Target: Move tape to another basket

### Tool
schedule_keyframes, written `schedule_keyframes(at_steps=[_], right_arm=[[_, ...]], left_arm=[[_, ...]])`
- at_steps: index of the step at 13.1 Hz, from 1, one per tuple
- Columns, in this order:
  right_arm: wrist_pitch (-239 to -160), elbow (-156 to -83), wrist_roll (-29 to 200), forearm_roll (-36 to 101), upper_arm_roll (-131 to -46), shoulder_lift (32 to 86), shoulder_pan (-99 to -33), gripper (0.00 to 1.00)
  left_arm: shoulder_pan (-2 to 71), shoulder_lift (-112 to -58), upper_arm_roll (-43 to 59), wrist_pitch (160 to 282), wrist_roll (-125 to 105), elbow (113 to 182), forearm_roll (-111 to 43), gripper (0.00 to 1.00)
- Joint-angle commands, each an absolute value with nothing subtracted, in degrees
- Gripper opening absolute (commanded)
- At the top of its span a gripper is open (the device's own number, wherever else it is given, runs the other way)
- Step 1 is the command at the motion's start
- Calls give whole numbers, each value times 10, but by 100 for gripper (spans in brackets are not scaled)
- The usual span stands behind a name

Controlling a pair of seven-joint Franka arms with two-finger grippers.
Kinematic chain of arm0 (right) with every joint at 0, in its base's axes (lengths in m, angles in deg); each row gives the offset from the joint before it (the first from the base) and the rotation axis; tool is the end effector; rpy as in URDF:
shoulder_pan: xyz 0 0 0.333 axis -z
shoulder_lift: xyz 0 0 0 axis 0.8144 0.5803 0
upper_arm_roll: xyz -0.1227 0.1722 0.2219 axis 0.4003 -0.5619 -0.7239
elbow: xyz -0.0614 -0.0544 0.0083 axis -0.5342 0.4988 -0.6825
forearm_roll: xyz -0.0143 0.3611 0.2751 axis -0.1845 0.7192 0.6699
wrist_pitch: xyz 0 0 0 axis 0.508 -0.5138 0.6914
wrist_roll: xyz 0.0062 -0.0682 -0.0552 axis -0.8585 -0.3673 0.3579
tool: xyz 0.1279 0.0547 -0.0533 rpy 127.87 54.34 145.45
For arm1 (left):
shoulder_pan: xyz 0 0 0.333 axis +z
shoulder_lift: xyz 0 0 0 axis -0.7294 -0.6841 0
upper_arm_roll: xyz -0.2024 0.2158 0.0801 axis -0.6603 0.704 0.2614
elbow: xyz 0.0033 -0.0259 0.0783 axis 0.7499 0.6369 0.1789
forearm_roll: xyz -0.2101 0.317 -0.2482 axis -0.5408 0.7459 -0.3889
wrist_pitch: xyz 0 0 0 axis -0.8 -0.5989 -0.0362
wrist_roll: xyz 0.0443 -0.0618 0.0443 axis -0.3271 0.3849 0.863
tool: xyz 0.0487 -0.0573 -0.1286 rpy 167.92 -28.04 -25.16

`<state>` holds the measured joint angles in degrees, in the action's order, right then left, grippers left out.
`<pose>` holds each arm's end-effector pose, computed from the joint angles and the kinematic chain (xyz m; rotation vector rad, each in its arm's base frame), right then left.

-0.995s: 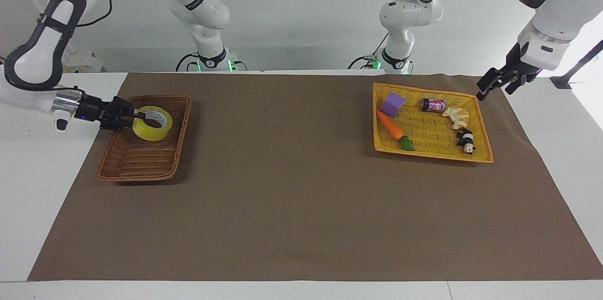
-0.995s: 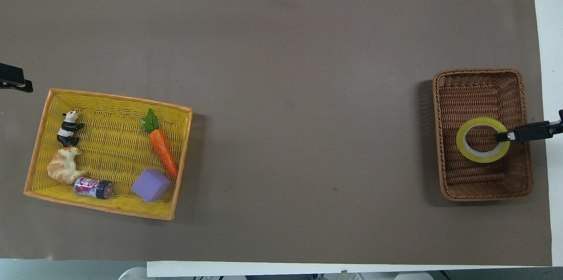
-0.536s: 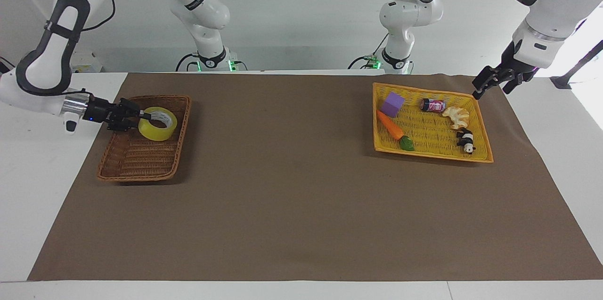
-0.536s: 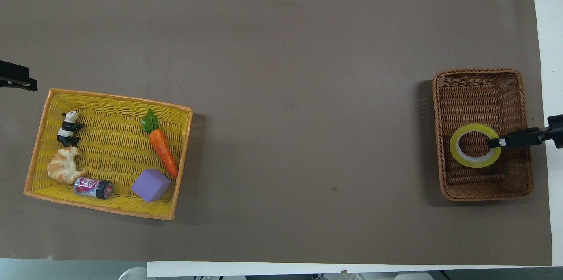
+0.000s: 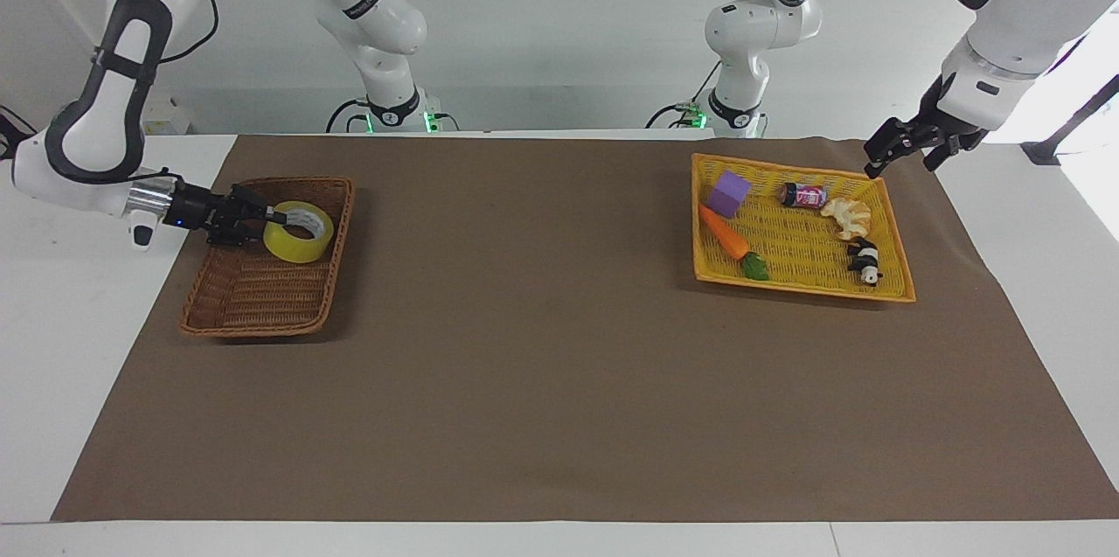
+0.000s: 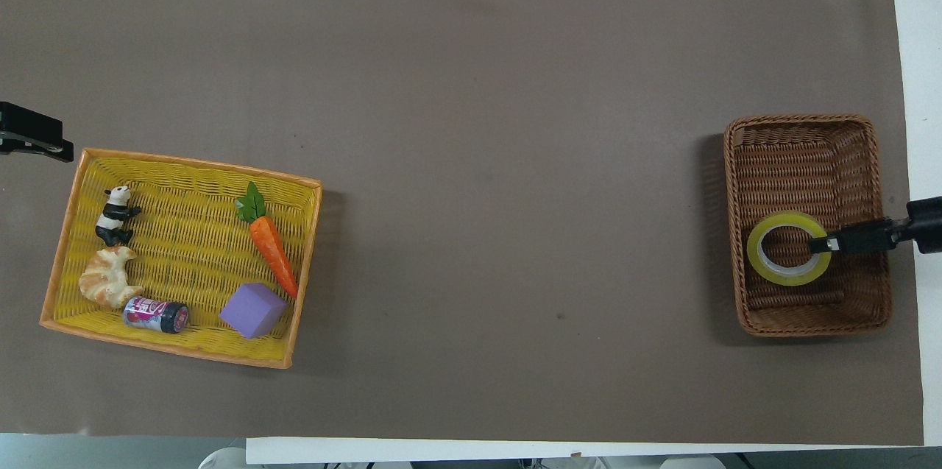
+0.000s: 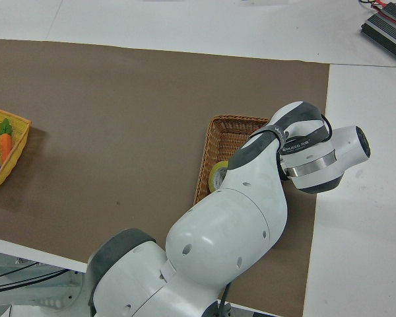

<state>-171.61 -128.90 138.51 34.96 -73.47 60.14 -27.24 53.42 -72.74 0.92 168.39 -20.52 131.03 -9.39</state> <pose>0.4935 -0.2518 0.2279 -2.2762 -0.2651 0.0805 0.5932 -0.0356 0.5673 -3.1347 -0.0509 0.1231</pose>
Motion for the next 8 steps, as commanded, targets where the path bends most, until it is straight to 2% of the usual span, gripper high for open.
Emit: schedule_keyframes(at_steps=[1,5,8], right_arm=[[-1757,-1299,1403,329,-740,595,-269,100],[-1786,-1290,1434,311,-741,599,-281,100],[-1788,-1265,1419,271,-740,569,-320,100]], left_arm=[[554,-742,-10,1660,-219,1282,-82,100],[550,-741,-2,1673,-251,1286,-86,100],[538,-741,0,1674,-251,1288,-86,100]])
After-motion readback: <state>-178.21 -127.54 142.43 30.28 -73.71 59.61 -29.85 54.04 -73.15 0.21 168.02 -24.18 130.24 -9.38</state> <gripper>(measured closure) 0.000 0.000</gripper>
